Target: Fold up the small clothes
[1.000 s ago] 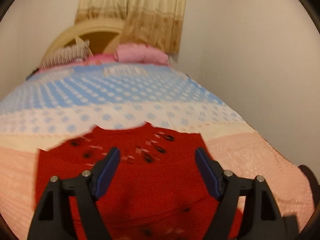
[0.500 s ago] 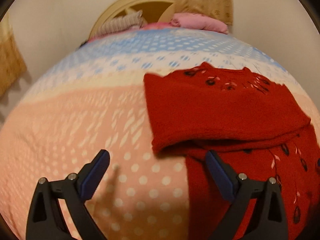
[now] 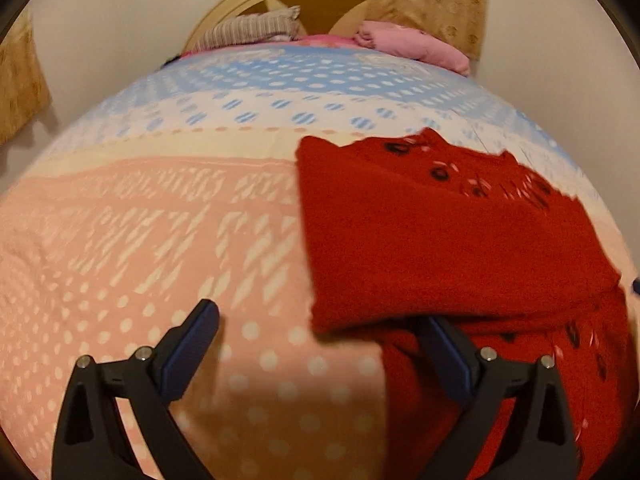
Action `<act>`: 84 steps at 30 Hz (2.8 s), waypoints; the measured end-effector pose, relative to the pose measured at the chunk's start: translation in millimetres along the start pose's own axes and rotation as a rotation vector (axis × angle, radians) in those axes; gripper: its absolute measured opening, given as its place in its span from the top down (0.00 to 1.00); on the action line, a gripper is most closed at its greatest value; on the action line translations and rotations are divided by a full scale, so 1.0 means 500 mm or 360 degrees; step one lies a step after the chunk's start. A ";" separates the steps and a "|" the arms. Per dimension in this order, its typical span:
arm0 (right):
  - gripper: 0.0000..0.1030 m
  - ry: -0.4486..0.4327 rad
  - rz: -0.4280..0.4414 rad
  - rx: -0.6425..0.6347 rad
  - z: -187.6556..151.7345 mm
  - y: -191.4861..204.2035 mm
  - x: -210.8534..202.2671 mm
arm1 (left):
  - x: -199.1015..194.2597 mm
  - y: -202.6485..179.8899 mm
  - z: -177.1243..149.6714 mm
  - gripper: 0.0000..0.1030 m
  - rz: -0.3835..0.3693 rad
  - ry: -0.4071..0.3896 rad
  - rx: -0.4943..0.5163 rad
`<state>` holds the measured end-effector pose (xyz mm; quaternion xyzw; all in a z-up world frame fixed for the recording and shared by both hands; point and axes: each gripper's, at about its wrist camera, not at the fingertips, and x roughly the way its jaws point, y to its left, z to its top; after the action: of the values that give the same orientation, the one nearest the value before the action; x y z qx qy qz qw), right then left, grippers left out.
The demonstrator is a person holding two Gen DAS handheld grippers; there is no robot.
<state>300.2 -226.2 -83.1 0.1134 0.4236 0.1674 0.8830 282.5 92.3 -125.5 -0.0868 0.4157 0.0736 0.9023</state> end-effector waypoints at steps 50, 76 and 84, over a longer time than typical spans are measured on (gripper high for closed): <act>0.41 -0.0002 -0.0201 -0.0343 0.077 0.021 0.071 | -0.048 -0.006 0.032 0.00 0.0052 -0.0184 0.0005; 0.40 0.0016 -0.0295 -0.0216 0.007 -0.024 0.067 | -0.014 -0.038 -0.018 0.00 0.0099 -0.0095 0.0152; 0.38 -0.0004 -0.0302 -0.0251 -0.009 -0.024 0.066 | -0.029 -0.052 -0.026 0.00 0.0093 -0.0094 0.0208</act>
<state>318.4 -224.1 -113.3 0.0031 0.4168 0.1157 0.9016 269.0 63.4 -120.3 -0.0134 0.3952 0.0750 0.9154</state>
